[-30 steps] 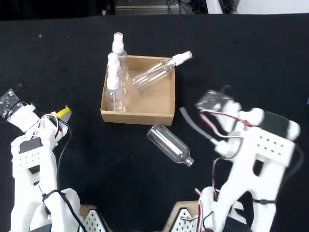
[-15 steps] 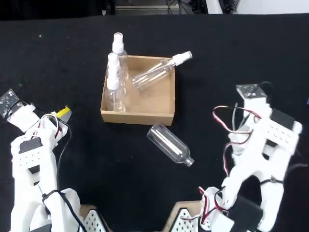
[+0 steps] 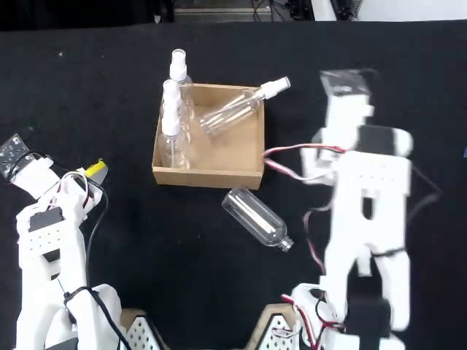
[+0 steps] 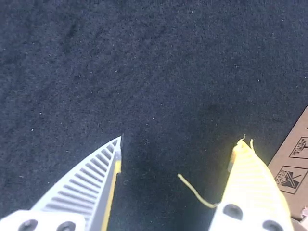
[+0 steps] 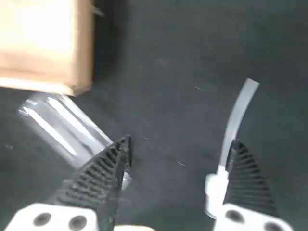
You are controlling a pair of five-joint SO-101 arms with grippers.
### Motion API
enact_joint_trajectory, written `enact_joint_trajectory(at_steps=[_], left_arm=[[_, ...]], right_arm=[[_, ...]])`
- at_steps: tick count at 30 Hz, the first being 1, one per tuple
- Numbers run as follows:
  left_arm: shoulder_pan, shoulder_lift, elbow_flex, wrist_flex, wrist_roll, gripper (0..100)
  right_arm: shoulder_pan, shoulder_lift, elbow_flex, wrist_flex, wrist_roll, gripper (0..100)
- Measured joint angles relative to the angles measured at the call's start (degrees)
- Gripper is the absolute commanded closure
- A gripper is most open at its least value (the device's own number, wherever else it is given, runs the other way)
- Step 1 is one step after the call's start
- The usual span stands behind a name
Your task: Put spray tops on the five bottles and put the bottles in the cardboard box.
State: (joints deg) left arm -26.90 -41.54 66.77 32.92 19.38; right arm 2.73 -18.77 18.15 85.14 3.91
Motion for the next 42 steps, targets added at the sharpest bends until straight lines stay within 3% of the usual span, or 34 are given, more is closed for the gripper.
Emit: enact_joint_trajectory(at_steps=[8,22,34,39,42], left_arm=[[0.0,0.0,0.0,0.0,0.0,66],[0.0,0.0,0.0,0.0,0.0,66],[0.0,0.0,0.0,0.0,0.0,66],[0.0,0.0,0.0,0.0,0.0,66],[0.0,0.0,0.0,0.0,0.0,66]], right_arm=[[-12.3,2.5,8.7,-17.1,-10.3,77.5],[-13.3,8.8,14.2,-34.3,-16.5,77.9],[-13.5,15.4,14.2,-35.4,-14.8,78.1],[-13.5,15.4,14.2,-36.2,-13.9,86.9],[-13.5,15.4,14.2,-36.5,-13.7,86.8]])
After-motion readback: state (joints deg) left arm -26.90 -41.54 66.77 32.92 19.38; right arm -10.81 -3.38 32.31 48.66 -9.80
